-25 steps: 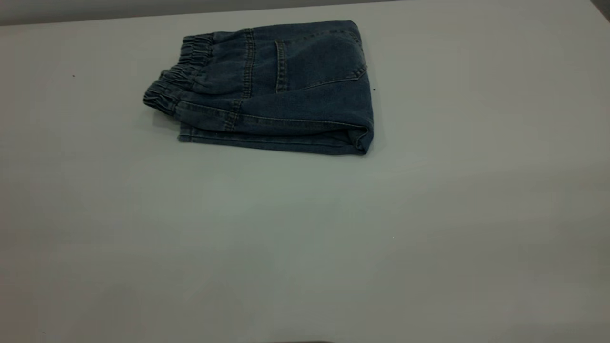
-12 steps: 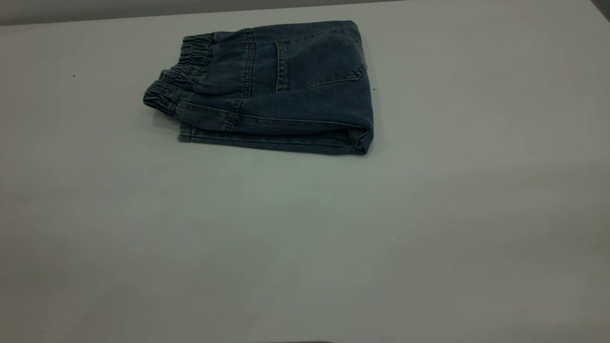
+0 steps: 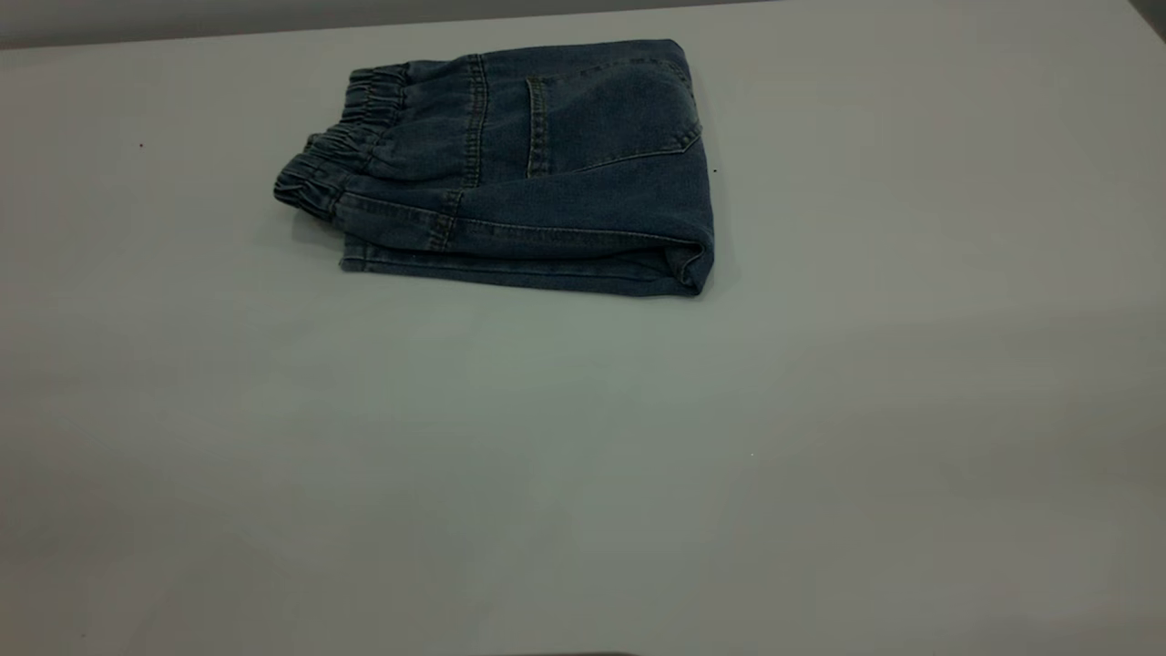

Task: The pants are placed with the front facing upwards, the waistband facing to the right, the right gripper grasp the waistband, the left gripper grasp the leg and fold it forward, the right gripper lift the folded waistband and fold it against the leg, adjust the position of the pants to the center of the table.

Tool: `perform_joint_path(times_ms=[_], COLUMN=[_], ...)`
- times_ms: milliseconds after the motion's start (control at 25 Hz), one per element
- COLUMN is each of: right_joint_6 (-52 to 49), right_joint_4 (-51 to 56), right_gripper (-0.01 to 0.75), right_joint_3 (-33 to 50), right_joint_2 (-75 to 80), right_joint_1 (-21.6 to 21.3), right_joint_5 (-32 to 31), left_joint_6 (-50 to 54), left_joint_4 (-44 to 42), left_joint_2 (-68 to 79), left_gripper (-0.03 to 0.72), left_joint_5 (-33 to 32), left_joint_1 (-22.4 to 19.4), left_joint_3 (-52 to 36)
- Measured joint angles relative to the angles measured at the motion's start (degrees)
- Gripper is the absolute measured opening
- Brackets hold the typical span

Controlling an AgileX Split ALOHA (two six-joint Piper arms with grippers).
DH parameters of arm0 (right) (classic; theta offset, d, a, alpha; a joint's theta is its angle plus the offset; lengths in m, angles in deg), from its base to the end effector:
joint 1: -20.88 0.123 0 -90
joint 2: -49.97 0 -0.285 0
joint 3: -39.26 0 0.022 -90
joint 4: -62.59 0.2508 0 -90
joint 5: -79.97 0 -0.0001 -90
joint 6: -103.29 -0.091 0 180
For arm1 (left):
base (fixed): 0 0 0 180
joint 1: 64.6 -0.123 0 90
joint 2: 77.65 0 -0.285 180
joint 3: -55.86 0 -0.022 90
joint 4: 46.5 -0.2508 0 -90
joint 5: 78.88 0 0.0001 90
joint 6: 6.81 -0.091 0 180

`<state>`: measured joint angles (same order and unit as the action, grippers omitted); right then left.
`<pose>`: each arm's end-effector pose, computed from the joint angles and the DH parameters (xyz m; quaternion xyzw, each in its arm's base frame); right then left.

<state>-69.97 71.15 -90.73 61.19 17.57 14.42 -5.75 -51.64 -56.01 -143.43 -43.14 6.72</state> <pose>0.0028 0.0122 0.2647 -0.0295 0.8911 0.0352 0.4515 0.0292 -0.0036 0.2670 0.1660 0.9090 -0.0302 0.3811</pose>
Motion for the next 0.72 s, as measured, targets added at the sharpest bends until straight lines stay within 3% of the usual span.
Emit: perform_joint_path(times_ms=[720], right_joint_6=[0.0], right_joint_4=[0.0], right_gripper=[0.502], right_joint_3=[0.0], right_joint_2=[0.0], right_joint_1=[0.0], right_joint_5=[0.1], left_joint_6=[0.2], left_joint_4=[0.0], left_joint_2=[0.0], left_gripper=[0.547], left_joint_5=[0.5], left_joint_1=[0.0], left_joint_3=[0.0])
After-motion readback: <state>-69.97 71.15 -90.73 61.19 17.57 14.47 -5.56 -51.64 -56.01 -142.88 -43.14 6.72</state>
